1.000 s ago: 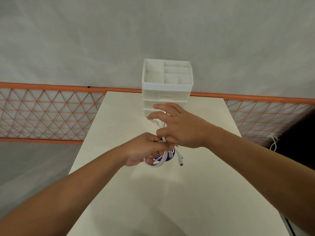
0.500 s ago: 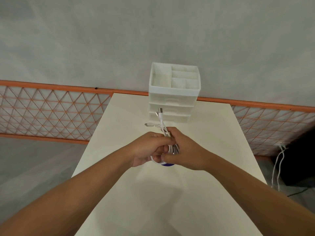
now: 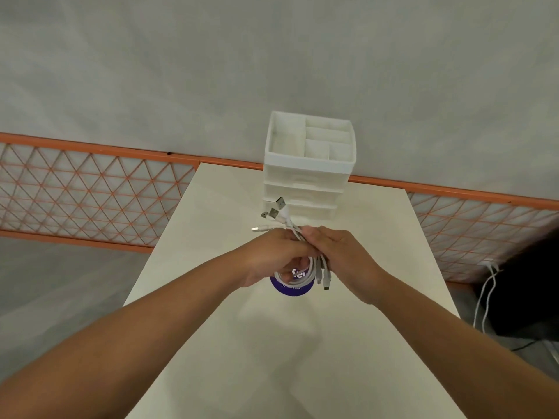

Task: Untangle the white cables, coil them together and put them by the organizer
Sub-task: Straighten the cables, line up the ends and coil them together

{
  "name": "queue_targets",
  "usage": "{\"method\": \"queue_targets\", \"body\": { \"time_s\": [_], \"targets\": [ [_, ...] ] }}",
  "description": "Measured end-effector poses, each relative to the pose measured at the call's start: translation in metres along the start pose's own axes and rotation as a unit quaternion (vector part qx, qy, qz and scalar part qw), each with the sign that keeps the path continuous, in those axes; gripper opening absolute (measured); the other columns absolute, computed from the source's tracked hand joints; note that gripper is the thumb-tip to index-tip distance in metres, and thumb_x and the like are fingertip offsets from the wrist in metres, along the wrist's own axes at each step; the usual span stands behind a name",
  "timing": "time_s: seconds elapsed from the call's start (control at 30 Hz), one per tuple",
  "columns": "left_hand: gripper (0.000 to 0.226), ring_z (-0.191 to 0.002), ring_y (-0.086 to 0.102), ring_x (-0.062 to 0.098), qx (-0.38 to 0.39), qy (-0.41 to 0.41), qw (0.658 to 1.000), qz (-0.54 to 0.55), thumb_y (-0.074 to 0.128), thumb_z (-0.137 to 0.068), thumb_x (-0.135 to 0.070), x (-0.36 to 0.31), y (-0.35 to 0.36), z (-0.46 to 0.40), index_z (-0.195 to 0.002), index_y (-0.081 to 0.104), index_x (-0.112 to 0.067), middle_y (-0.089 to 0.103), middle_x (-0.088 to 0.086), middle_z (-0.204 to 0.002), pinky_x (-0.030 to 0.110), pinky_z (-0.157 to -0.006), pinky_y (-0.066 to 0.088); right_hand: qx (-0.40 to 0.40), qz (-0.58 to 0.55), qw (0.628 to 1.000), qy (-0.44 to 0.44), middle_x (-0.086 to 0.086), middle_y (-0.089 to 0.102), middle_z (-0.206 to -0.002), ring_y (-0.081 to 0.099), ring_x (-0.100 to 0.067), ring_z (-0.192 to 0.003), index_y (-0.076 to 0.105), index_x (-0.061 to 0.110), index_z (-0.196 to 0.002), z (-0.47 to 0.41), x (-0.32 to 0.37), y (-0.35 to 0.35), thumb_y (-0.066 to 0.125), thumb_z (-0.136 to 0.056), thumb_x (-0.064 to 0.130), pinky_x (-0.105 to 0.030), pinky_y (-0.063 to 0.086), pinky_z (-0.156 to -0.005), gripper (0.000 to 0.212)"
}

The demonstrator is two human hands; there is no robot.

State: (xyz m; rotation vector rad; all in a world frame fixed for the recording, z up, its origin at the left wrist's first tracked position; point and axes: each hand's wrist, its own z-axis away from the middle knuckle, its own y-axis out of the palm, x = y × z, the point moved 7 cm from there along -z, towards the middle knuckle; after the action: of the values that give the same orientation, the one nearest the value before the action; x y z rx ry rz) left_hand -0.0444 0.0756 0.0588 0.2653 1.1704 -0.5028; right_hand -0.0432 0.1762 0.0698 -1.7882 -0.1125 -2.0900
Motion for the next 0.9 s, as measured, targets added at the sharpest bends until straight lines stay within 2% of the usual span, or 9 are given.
{"method": "queue_targets", "body": {
  "time_s": [0.1,0.2,0.3,0.37,0.47,0.57,0.67,0.83,0.9],
  "targets": [
    [0.013,-0.050,0.043,0.010,0.006,-0.007,1.000,-0.022,0.054,-0.094,-0.008,0.000,0.003,-0.003,-0.092,0.066,-0.003,0.051,0.001,-0.061,0.019,-0.046,0.035,-0.006,-0.016,1.000,0.000,-0.002,0.071,-0.069,0.069,-0.014,-0.069,0.074,0.019,-0.081,0.001,0.004,0.000,0.055,-0.094,0.031,-0.026,0.052,-0.070,0.026],
    [0.019,-0.054,0.042,0.012,0.014,-0.015,0.999,-0.031,0.053,-0.095,-0.008,0.003,0.003,-0.006,-0.107,0.065,0.002,0.051,0.003,-0.063,0.019,-0.046,0.035,0.027,-0.042,0.998,0.034,0.002,0.074,-0.074,0.070,-0.012,-0.070,0.073,0.010,-0.103,0.000,0.001,0.002,0.057,-0.094,0.027,-0.021,0.052,-0.067,0.026],
    [0.020,-0.055,0.047,0.011,0.017,-0.020,0.999,-0.041,0.052,-0.095,-0.008,0.006,0.004,-0.009,-0.106,0.065,0.004,0.055,0.002,-0.065,0.019,-0.050,0.039,0.005,-0.042,0.998,0.050,0.001,0.076,-0.082,0.071,-0.009,-0.072,0.073,0.013,-0.107,-0.003,-0.004,0.001,0.058,-0.093,0.028,-0.015,0.051,-0.063,0.025],
    [0.016,-0.058,0.058,0.008,0.037,-0.024,0.998,-0.042,0.051,-0.096,-0.007,0.003,0.004,-0.009,-0.098,0.067,-0.005,0.065,-0.001,-0.068,0.017,-0.055,0.045,-0.034,0.021,0.999,0.035,0.003,0.076,-0.083,0.070,-0.004,-0.070,0.076,0.019,-0.101,-0.004,-0.004,-0.004,0.057,-0.093,0.029,-0.011,0.050,-0.061,0.023],
    [0.020,-0.076,0.060,0.016,0.111,-0.024,0.994,-0.011,0.053,-0.094,-0.004,0.000,0.007,-0.008,-0.110,0.064,-0.007,0.067,0.012,-0.099,0.021,-0.064,0.050,-0.056,0.117,0.992,0.001,0.008,0.075,-0.082,0.069,-0.002,-0.070,0.075,0.024,-0.100,-0.004,0.002,-0.009,0.052,-0.095,0.032,-0.010,0.048,-0.062,0.025],
    [0.019,-0.083,0.059,0.017,0.141,-0.019,0.989,0.030,0.050,-0.092,0.006,-0.004,0.010,-0.008,-0.105,0.061,-0.004,0.061,0.013,-0.099,0.021,-0.070,0.050,-0.086,0.246,0.964,-0.049,0.011,0.063,-0.072,0.062,-0.003,-0.064,0.071,0.013,-0.096,-0.005,0.008,-0.009,0.043,-0.100,0.028,-0.004,0.040,-0.055,0.031],
    [0.021,-0.094,0.050,0.029,0.128,-0.014,0.991,0.045,0.051,-0.081,0.004,-0.006,0.013,-0.012,-0.100,0.057,-0.004,0.050,0.016,-0.098,0.034,-0.086,0.041,-0.160,0.338,0.924,-0.086,0.014,0.039,-0.073,0.047,-0.003,-0.066,0.065,0.011,-0.101,-0.003,0.008,-0.011,0.038,-0.101,0.023,0.000,0.034,-0.063,0.030],
    [0.025,-0.092,0.053,0.033,0.067,0.007,0.997,-0.026,0.055,-0.080,-0.010,-0.007,0.007,-0.020,-0.097,0.054,0.008,0.055,0.025,-0.097,0.049,-0.098,0.046,-0.240,0.278,0.923,-0.116,0.009,0.044,-0.079,0.049,0.002,-0.067,0.065,0.014,-0.114,0.000,0.008,-0.017,0.037,-0.102,0.021,0.002,0.035,-0.067,0.031],
    [0.020,-0.094,0.064,0.032,0.003,0.052,0.990,-0.130,0.058,-0.089,-0.012,-0.012,0.002,-0.019,-0.104,0.058,0.002,0.066,0.022,-0.101,0.038,-0.095,0.051,-0.257,0.289,0.913,-0.131,0.004,0.049,-0.086,0.050,-0.004,-0.068,0.065,0.013,-0.113,-0.001,0.013,-0.020,0.037,-0.102,0.020,-0.002,0.036,-0.071,0.031]
  ]
}}
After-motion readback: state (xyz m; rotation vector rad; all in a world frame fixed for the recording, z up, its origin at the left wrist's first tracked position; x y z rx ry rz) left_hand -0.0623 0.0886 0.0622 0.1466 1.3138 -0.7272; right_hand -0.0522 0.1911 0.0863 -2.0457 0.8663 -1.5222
